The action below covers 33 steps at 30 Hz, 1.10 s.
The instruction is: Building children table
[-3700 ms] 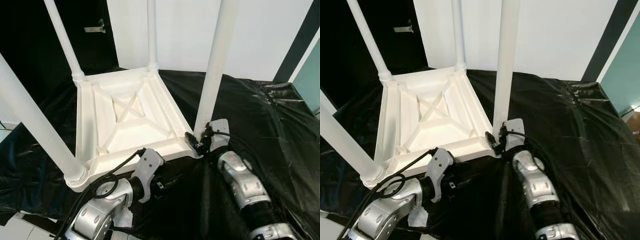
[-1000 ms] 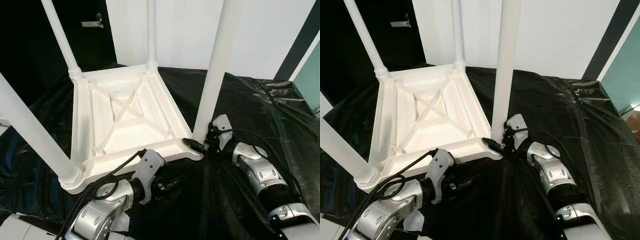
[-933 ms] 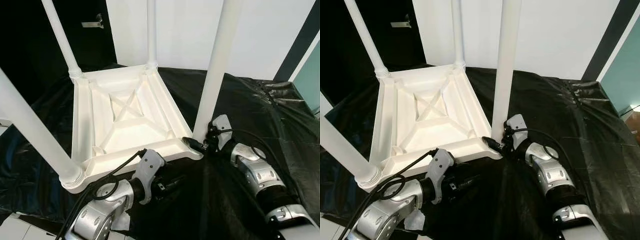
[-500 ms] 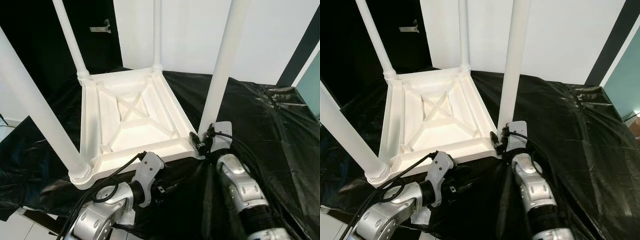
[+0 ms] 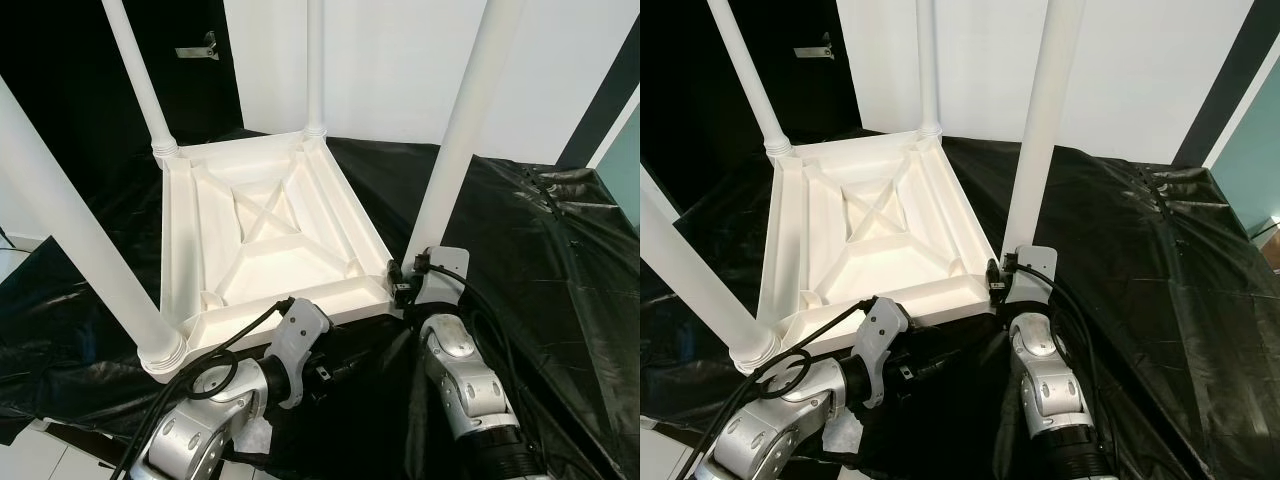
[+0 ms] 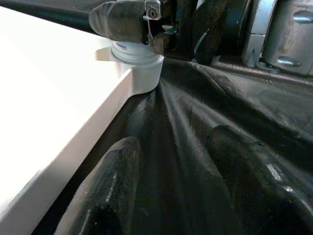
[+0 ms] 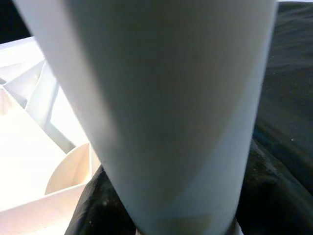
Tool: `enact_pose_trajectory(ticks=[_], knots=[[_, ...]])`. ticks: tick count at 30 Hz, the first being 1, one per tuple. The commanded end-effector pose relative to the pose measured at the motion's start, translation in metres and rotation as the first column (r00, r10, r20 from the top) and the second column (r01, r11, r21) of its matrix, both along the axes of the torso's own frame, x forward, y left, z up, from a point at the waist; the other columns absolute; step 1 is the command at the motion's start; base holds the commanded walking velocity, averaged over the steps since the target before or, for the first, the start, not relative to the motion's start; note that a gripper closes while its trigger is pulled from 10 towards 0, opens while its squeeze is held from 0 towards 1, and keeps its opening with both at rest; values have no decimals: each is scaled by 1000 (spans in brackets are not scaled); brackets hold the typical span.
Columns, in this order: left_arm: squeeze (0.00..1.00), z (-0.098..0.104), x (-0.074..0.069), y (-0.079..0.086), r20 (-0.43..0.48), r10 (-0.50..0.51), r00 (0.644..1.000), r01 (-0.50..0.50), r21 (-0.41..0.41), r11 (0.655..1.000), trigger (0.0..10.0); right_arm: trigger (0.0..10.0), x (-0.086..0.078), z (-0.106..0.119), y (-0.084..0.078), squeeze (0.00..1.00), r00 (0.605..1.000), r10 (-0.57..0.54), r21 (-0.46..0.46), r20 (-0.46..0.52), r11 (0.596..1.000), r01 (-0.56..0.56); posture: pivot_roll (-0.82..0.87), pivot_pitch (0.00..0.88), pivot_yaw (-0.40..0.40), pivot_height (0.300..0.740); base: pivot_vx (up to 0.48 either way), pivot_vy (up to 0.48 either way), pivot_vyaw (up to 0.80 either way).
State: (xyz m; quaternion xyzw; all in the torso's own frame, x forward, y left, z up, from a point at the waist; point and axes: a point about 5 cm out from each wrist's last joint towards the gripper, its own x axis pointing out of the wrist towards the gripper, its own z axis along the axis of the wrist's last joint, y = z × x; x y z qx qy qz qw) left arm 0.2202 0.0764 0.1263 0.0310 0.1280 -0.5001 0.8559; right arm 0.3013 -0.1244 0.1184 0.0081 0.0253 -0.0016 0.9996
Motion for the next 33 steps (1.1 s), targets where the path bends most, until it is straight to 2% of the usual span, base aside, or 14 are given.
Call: enact_pose_trajectory(ticks=[1,2,5,6,7,13,16,17,21,23,28,33], knots=[[0,-1,1,-1,-13,-8,1000,8,5,1000,10000,10000,1,-1,-8,0,1000,-25,-29,6,999,25,24,0,-39,740,0,0,0],[0,-1,1,-1,-12,-7,1000,7,5,1000,10000,10000,2,4,-8,1000,999,-1,-40,38,999,3,25,0,-41,740,0,0,0],[0,-1,1,0,-10,-7,1000,7,5,1000,10000,10000,4,12,-7,1000,996,31,-53,88,998,-27,24,0,-40,740,0,0,0],[0,0,2,0,-7,-9,1000,9,8,1000,10000,10000,6,24,-3,1000,984,81,-54,160,996,-73,22,0,-38,740,0,0,0],[0,0,2,1,-4,-11,1000,11,11,1000,10000,10000,7,29,-1,1000,977,102,-47,186,994,-95,21,0,-38,740,0,0,0],[0,-1,5,6,15,-16,1000,16,48,999,10000,10000,7,47,8,1000,945,167,-47,280,986,-160,23,0,-41,740,0,0,0],[0,-1,7,9,25,-13,1000,11,60,998,10000,10000,4,49,12,1000,936,191,-47,297,982,-185,25,0,-43,740,0,0,0],[0,-1,8,10,30,-8,1000,6,63,998,10000,10000,2,49,13,0,933,201,-52,299,980,-194,25,0,-43,740,0,0,0],[0,0,11,14,53,10,999,-14,68,998,10000,10000,-6,41,14,0,932,225,-58,283,974,-217,26,0,-44,740,0,0,0],[0,2,14,18,72,31,997,-36,74,997,10000,10000,-18,33,12,0,933,243,-62,266,970,-236,25,0,-46,740,0,0,0],[0,7,25,34,149,78,986,-95,107,990,10000,10000,-40,18,-4,0,948,243,-69,207,970,-234,13,0,-44,740,0,0,0],[0,10,34,45,188,122,975,-147,128,981,10000,10000,-47,14,-14,0,955,234,-86,182,971,-221,8,0,-40,740,0,0,0]])
